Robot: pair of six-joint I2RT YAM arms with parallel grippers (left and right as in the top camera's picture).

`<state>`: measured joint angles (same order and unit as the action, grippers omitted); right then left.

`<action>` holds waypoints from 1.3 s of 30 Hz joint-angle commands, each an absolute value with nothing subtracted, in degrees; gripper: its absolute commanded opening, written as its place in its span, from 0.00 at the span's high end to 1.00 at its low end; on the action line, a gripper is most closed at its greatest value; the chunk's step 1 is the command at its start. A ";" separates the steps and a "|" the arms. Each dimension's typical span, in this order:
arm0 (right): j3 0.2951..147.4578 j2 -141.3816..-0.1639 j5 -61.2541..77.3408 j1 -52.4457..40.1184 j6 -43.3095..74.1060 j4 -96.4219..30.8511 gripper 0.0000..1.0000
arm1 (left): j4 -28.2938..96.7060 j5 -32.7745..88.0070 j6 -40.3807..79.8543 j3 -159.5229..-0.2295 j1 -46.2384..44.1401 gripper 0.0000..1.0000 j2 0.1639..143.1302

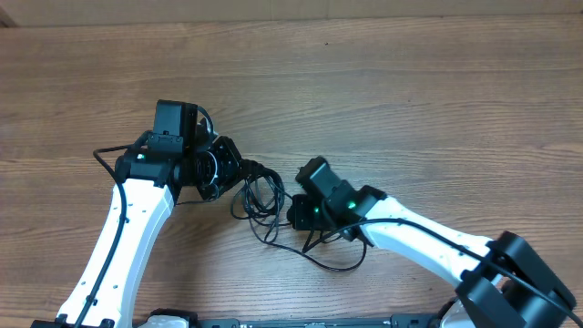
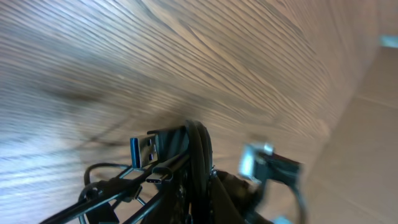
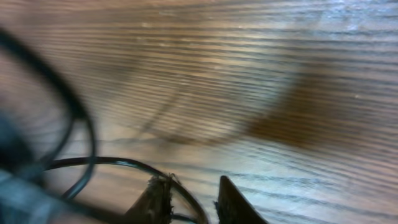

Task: Untangle cables

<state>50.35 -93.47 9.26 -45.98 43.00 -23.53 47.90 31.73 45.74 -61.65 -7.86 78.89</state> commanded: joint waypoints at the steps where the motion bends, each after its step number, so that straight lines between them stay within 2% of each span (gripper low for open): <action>1: 51.44 -94.32 1.02 -46.33 46.68 -23.20 0.76 | 47.55 40.56 47.94 -61.98 -7.90 0.96 79.07; 4: 51.44 -94.32 -2.46 -45.50 46.70 -24.03 0.77 | 47.59 42.02 47.29 -61.98 -7.90 0.96 79.07; 6: 51.55 -94.21 -4.51 -44.25 46.70 -25.15 0.81 | 47.57 41.65 45.80 -61.98 -7.77 0.96 79.07; 10: 53.23 -94.19 -9.39 -39.70 46.70 -31.22 0.96 | 48.25 38.59 43.07 -61.98 -7.31 0.96 79.07; 17: 59.81 -93.76 -8.05 -32.01 43.27 -44.99 0.96 | 50.54 21.34 42.81 -61.98 -7.75 0.96 79.07; 24: 64.69 -91.22 -4.93 -30.50 41.71 -50.50 0.96 | 50.24 19.57 38.94 -61.98 -8.08 0.96 79.07; 27: 65.23 -91.00 4.23 -30.50 41.67 -50.46 0.91 | 50.02 19.55 37.52 -61.98 -8.08 0.96 79.07; 28: 65.23 -91.02 8.75 -30.50 41.30 -50.26 0.82 | 49.76 19.55 37.17 -61.98 -8.08 0.96 79.07; 31: 65.21 -91.02 18.59 -30.70 36.99 -48.95 0.69 | 48.80 21.06 37.19 -61.98 -8.08 0.96 79.07; 39: 64.31 -91.09 29.30 -34.70 36.64 -43.42 0.63 | 44.91 29.41 37.54 -61.98 -8.08 0.96 79.07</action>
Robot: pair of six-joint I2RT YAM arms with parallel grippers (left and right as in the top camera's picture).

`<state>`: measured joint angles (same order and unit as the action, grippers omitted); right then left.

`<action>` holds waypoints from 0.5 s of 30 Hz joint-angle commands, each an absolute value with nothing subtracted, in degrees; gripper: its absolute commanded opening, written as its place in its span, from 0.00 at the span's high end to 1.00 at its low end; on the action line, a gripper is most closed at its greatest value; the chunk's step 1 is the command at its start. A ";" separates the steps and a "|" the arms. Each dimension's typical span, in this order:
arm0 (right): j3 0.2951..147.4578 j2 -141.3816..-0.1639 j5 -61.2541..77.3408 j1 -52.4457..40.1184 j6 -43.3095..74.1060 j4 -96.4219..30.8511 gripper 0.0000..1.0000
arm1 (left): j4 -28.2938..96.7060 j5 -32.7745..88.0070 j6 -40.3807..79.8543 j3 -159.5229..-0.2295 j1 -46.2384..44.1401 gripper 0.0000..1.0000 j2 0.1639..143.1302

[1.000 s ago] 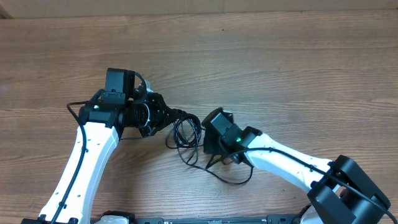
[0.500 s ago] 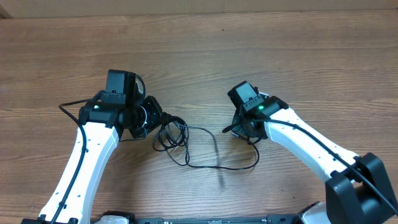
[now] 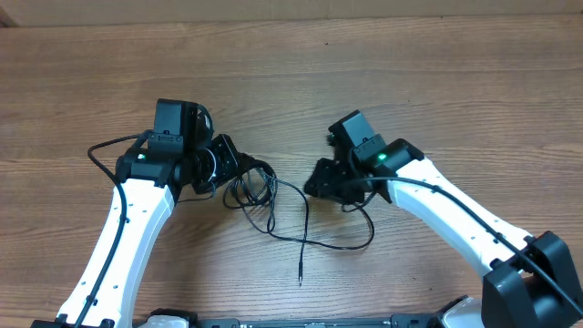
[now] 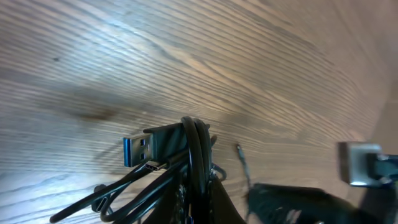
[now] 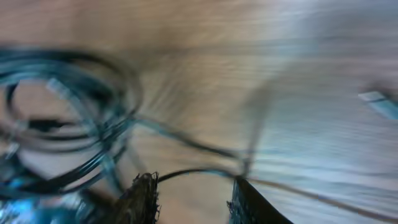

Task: Untangle cables

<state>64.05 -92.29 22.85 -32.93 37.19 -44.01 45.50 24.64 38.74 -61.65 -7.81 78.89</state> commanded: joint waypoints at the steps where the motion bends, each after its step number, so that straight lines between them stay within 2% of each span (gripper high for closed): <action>1: 64.29 -91.11 29.23 -35.59 37.89 -43.35 0.63 | 44.97 30.11 38.41 -61.98 -8.08 0.96 79.07; 12: 64.27 -91.11 28.93 -43.07 37.85 -43.09 0.64 | 45.41 22.04 49.65 -61.98 -8.05 0.96 79.07; 15: 64.25 -91.11 24.43 -44.82 37.87 -43.16 0.64 | 45.41 22.09 52.82 -61.98 -8.05 0.96 79.07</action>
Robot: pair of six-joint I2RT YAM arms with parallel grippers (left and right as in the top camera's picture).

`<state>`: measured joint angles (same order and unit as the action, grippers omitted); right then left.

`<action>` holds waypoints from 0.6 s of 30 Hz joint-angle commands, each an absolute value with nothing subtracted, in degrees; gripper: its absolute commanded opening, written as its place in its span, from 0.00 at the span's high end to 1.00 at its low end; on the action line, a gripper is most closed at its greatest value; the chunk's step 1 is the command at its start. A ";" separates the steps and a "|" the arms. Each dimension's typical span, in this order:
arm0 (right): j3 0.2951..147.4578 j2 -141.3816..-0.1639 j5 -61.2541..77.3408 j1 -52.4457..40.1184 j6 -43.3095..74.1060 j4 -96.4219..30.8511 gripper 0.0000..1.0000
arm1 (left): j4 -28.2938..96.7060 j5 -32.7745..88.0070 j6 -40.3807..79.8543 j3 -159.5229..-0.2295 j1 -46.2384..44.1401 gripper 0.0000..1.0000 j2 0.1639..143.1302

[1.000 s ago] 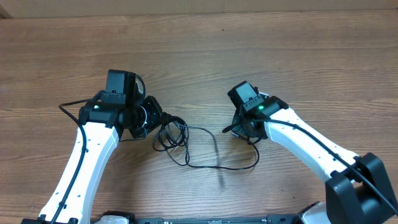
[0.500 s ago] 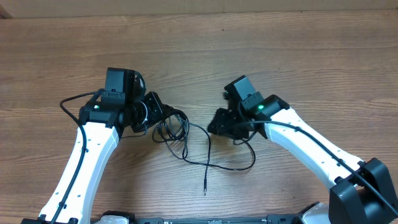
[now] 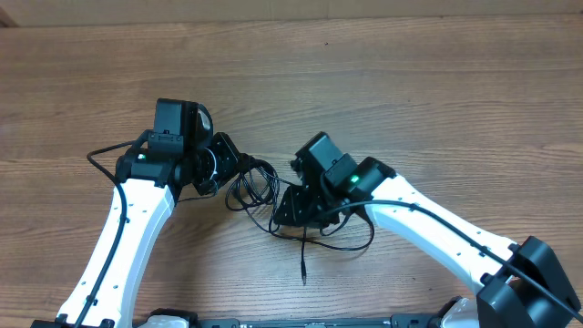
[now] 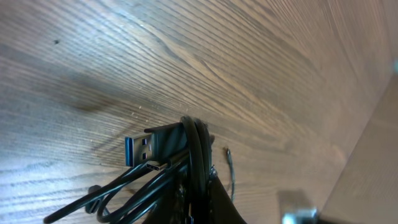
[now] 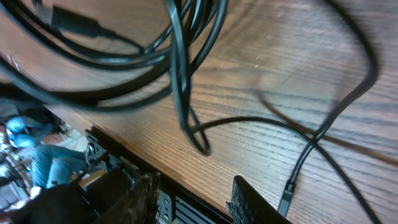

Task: Untangle cables

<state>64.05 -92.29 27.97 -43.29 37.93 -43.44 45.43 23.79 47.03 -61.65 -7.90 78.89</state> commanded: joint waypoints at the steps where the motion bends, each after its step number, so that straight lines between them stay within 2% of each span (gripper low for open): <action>1: 64.23 -91.11 21.71 -45.45 37.87 -43.16 0.64 | 45.41 22.09 53.39 -61.98 -8.05 0.96 79.07; 6: 64.07 -91.24 6.07 -47.27 37.93 -43.11 0.64 | 46.26 22.52 53.82 -61.98 -8.05 0.96 79.07; 12: 64.07 -92.38 5.63 -47.31 38.11 -42.48 0.64 | 46.89 24.08 53.87 -61.98 -8.05 0.96 79.07; 18: 64.07 -94.72 5.56 -47.31 38.11 -42.48 0.71 | 46.89 25.08 54.28 -61.98 -8.05 0.96 79.07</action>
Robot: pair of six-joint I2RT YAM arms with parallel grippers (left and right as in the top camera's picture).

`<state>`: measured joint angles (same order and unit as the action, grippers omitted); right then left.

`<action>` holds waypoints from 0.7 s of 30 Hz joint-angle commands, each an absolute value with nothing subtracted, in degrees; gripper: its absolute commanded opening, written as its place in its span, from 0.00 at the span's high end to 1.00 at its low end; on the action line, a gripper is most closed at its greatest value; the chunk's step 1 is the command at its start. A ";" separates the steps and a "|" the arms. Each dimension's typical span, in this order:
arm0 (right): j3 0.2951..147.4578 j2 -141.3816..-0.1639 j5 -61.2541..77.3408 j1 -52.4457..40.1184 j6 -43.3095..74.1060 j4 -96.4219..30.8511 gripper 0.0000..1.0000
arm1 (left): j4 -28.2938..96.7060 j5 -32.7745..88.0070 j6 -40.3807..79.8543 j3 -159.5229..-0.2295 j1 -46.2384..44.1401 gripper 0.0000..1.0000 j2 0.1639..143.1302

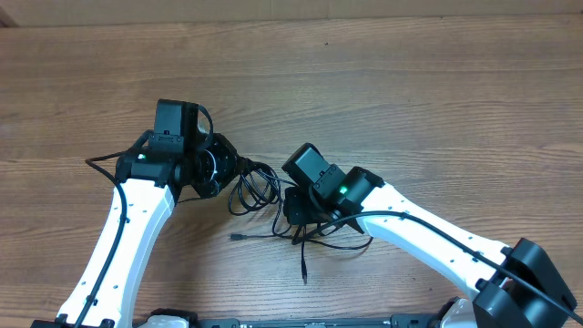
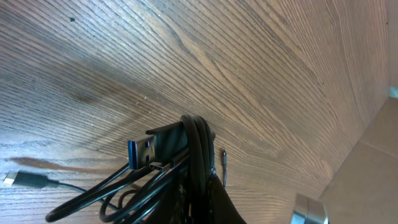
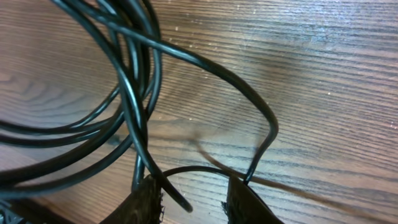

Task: Untangle cables

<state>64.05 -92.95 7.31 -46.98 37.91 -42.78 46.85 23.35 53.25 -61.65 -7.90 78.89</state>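
Note:
A tangle of black cables lies mid-table. My left gripper is shut on one side of the bundle, and a blue USB plug sticks out beside its fingers. The right gripper sits low at the bundle's right edge, open, with its fingers on either side of a thin black strand. Loops of cable lie just ahead of it. A loose plug end and a thin jack end trail toward the near edge.
The wooden table stretches far and right of the arms. A thin cable loop hangs off the left arm. A cardboard wall runs along the table's far edge.
The right gripper has shifted slightly toward the near side and dropped low, with a thin strand now between its fingers. A loose plug end now lies left of it. The left gripper still holds the bundle.
The right gripper was first at the bundle's right side with its fingers close together. Then it stood further right with fingers apart, and a thin cable with a jack end lay drawn out. It was then back at the loops, and now sits low among them. The left grip held throughout.

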 commanded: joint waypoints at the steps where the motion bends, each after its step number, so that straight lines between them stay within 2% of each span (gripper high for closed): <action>1: 64.07 -95.09 5.58 -47.31 38.11 -42.48 0.72 | 46.89 25.43 54.28 -61.98 -8.05 0.96 79.07; 7: 64.07 -97.97 6.07 -47.59 38.11 -42.52 0.73 | 46.89 25.56 54.28 -61.98 -8.05 0.96 79.07; 12: 64.07 -98.76 5.72 -47.57 38.06 -42.26 0.82 | 46.89 25.52 54.02 -61.98 -8.05 0.96 79.07; 15: 64.07 -98.76 3.36 -47.51 38.04 -42.28 0.96 | 46.87 25.32 50.87 -61.98 -8.05 0.96 79.07; 21: 67.81 -97.80 3.46 -46.13 34.87 -47.99 0.96 | 46.76 19.70 38.54 -61.98 -8.08 0.96 79.07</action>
